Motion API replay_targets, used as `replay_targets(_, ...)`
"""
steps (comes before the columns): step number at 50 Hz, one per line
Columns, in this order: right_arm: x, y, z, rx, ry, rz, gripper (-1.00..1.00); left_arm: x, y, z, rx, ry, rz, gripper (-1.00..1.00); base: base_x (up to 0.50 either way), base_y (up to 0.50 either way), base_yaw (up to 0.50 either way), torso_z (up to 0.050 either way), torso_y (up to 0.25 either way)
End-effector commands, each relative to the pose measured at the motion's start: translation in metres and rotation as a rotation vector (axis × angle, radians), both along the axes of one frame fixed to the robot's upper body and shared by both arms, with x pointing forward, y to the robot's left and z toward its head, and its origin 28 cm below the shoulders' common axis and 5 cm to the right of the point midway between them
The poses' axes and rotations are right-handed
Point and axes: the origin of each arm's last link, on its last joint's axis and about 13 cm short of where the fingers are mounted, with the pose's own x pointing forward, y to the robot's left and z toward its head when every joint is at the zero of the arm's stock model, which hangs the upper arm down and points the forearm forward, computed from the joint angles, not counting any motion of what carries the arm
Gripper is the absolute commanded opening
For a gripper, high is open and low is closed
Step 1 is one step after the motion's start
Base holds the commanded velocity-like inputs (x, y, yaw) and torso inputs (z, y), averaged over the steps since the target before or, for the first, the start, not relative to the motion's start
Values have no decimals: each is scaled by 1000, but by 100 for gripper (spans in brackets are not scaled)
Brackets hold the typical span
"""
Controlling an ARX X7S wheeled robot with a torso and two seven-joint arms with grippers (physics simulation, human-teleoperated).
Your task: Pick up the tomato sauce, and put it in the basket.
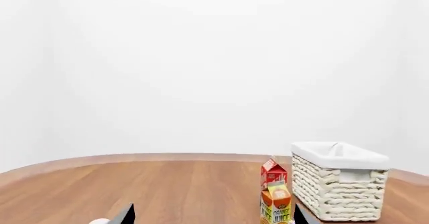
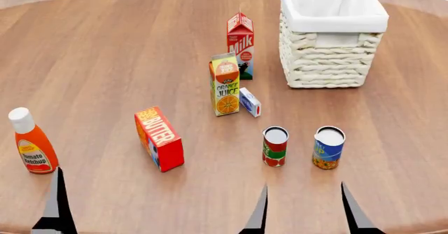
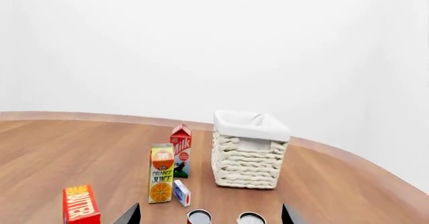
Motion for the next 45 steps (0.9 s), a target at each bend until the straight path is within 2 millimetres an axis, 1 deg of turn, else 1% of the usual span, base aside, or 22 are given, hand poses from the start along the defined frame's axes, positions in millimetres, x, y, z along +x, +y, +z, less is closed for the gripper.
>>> replay_targets(1,-14,1,5,4,42,-16,100,-9,0,16,-15,-33,-18,100,0,0,0,0,0)
replay_targets(8,-15,2,6,4,65,-20,100,-12,1,20,-17,-47,-20,100,0,0,0,0,0)
replay_targets(12,-18,3,15,-5,56,-14,100,-12,0,20,-15,-46,-21,100,0,0,0,0,0)
replay_targets(17,-19,3,17,-4,47,-2,100,-13,1,21,-15,-51,-19,100,55,0,0,0,0)
replay_targets(45,-18,2,18,21,42,15,100,-14,1,22,-7,-59,-20,100,497,0,0,0,0)
